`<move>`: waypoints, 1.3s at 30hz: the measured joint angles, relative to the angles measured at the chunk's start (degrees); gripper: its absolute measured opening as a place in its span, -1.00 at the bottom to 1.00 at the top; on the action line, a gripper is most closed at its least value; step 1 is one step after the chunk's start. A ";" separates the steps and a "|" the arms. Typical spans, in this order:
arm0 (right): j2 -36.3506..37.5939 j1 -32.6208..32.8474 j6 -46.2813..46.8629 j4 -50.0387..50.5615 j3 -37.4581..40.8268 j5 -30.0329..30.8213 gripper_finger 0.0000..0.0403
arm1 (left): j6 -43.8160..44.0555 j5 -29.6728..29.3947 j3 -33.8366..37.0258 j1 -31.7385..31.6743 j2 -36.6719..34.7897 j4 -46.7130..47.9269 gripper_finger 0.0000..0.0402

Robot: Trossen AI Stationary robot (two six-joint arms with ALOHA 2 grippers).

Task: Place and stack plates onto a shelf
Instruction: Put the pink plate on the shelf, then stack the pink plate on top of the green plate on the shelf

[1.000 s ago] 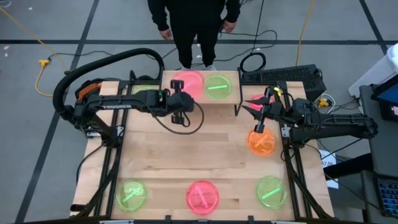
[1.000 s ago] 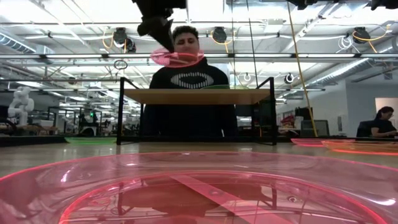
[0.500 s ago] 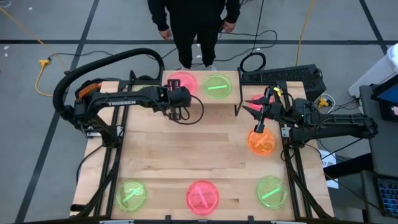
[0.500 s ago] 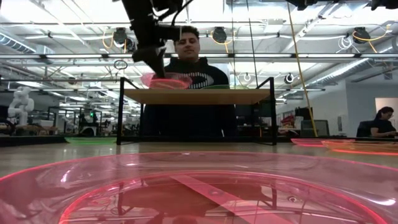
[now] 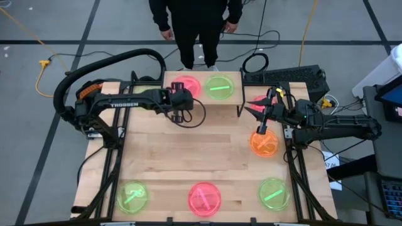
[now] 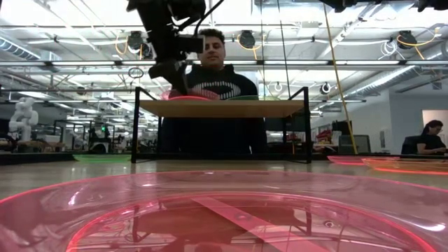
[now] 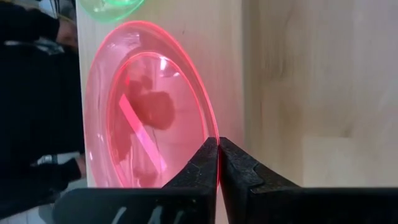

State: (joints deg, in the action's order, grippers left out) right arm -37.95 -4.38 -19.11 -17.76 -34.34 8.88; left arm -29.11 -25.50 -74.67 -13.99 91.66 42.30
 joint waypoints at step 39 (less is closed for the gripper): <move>0.00 0.00 0.44 0.02 -0.01 0.00 -0.57 | -2.79 -5.86 -2.64 2.94 -3.60 1.09 -0.56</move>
State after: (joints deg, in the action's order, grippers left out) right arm -37.95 -4.38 -18.68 -17.74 -34.35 8.88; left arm -31.90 -31.35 -77.31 -11.05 88.05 43.40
